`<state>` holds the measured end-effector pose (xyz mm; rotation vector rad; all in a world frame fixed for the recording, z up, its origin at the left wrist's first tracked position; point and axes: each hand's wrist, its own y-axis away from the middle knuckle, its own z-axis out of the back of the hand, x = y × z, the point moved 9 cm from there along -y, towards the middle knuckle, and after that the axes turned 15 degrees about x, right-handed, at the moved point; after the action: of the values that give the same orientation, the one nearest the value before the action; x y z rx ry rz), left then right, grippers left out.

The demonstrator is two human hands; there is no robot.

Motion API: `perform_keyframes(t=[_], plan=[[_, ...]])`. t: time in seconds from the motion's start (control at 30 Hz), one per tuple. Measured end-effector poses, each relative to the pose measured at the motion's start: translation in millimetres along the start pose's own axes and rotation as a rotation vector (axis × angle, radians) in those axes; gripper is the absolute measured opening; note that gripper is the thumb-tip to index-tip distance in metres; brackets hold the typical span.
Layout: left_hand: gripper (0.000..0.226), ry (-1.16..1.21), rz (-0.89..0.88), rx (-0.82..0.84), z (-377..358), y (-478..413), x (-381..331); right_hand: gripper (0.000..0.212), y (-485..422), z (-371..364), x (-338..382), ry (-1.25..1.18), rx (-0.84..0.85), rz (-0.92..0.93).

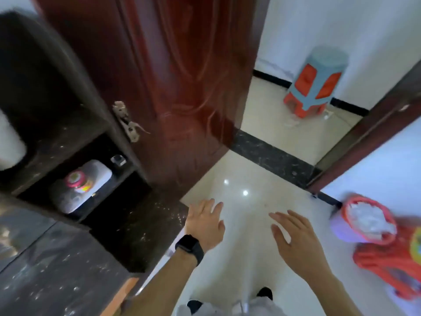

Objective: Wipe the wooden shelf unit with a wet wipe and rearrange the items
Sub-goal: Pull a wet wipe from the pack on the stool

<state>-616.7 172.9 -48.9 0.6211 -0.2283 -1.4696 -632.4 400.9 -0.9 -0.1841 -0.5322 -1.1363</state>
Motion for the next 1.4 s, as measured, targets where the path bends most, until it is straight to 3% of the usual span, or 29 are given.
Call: perform_keyframes(t=[0.27, 0.6, 1.03, 1.2, 1.4], plan=[[0.058, -0.296, -0.412, 0.060, -23.6, -65.6, -276.3, 0.033, 148.8, 82.5, -202.4, -0.110, -0.275, -0.474], [0.055, -0.386, -0.598, 0.141, -93.4, -123.3, -549.2, 0.038, 276.1, 152.4, -423.1, -0.200, -0.319, -0.784], [0.048, -0.541, -0.789, 0.407, -214.7, -316.5, -833.9, 0.057, 255.1, 139.6, -737.3, -0.413, 0.054, -1.059], [0.056, -0.613, -0.816, 0.557, -278.2, -392.6, -926.6, 0.060, 220.5, 134.3, -851.0, -0.525, 0.103, -1.151], [0.061, -0.708, -0.845, 0.623, -378.7, -487.4, -1003.5, 0.068, 175.8, 71.5, -985.4, -0.557, 0.250, -1.143]])
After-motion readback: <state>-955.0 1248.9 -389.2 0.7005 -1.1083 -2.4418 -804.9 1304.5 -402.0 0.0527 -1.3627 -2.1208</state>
